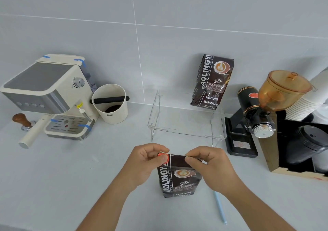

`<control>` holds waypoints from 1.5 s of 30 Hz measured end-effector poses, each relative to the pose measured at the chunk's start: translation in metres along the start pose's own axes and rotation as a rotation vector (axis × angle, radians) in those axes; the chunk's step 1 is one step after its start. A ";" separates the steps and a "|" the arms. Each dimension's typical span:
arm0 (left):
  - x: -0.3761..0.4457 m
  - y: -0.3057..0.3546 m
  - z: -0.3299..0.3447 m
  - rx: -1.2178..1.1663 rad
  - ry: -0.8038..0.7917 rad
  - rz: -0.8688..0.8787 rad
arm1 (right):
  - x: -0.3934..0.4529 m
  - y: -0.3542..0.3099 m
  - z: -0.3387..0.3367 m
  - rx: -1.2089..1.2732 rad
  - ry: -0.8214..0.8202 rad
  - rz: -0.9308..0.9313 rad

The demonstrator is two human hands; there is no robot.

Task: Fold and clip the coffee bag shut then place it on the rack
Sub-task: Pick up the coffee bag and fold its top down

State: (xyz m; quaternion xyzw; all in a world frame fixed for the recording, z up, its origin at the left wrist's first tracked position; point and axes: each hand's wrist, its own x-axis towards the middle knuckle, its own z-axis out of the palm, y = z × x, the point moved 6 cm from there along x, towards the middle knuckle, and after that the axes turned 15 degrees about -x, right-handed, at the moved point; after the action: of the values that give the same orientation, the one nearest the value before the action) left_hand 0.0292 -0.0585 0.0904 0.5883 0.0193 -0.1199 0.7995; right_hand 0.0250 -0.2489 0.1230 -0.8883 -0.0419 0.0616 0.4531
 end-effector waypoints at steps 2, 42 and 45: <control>0.001 -0.001 0.002 0.018 0.001 0.009 | 0.002 0.003 0.003 0.082 -0.008 0.058; -0.002 -0.001 0.003 0.610 -0.075 0.129 | 0.010 0.022 -0.012 -0.417 -0.184 -0.288; 0.000 -0.001 0.003 0.605 -0.070 0.145 | 0.010 0.028 -0.014 -0.332 -0.111 -0.228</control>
State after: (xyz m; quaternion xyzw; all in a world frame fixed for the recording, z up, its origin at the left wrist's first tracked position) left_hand 0.0283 -0.0613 0.0901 0.7948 -0.0869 -0.0830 0.5949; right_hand 0.0377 -0.2757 0.1076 -0.9356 -0.1769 0.0509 0.3014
